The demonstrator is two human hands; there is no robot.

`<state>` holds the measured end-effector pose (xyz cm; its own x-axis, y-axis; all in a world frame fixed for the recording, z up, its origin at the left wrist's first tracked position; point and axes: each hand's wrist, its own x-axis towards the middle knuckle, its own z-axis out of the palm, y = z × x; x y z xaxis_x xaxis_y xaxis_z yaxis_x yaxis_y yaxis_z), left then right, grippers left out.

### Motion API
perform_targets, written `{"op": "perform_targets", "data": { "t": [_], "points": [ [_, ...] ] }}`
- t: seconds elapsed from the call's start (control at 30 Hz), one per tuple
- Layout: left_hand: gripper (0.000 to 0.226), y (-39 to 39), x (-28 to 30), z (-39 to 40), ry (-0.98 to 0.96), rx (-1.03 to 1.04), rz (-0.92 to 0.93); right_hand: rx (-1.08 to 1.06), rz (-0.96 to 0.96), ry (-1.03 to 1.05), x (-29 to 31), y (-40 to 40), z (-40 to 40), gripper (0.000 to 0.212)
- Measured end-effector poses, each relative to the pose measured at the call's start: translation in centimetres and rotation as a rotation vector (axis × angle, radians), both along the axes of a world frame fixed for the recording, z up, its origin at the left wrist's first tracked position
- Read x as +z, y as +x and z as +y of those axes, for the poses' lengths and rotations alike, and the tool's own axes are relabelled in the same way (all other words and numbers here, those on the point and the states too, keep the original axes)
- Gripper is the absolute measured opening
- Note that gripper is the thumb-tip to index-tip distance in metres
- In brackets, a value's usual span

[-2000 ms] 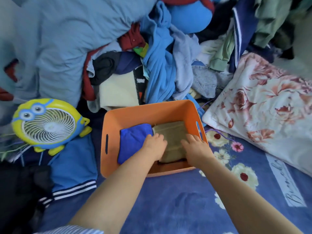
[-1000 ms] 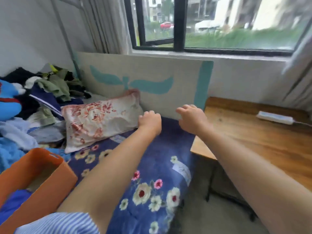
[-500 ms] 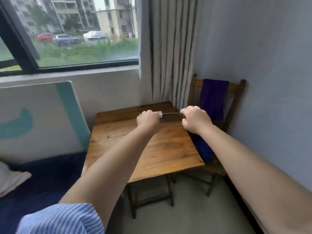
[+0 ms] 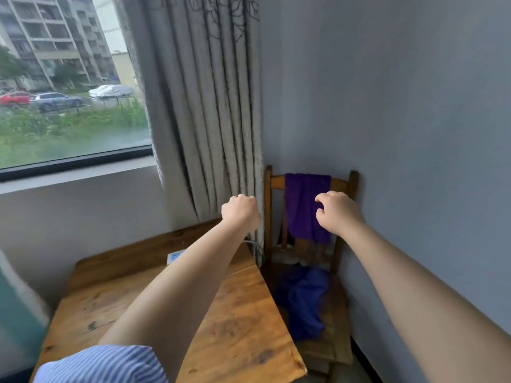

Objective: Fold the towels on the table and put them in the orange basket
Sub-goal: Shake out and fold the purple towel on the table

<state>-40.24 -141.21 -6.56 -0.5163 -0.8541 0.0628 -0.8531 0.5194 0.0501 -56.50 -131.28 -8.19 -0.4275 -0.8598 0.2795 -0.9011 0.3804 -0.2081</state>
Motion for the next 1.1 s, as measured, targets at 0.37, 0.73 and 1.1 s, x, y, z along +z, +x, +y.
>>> {"op": "perform_targets", "data": {
  "t": [0.37, 0.73, 1.1],
  "points": [
    [0.027, -11.6, -2.3, -12.6, 0.054, -0.167, 0.025, -0.220, -0.069, 0.059, -2.4, -10.0, -8.6, 0.033],
    [0.031, -23.3, -8.7, -21.5, 0.377, -0.075, 0.183, -0.195, -0.078, 0.145, -6.6, -21.6, -19.4, 0.037],
    [0.037, -29.3, -13.1, -25.7, 0.317, 0.220, 0.468, -0.128, -0.049, 0.194, -11.8, -27.6, -25.6, 0.028]
  ]
}}
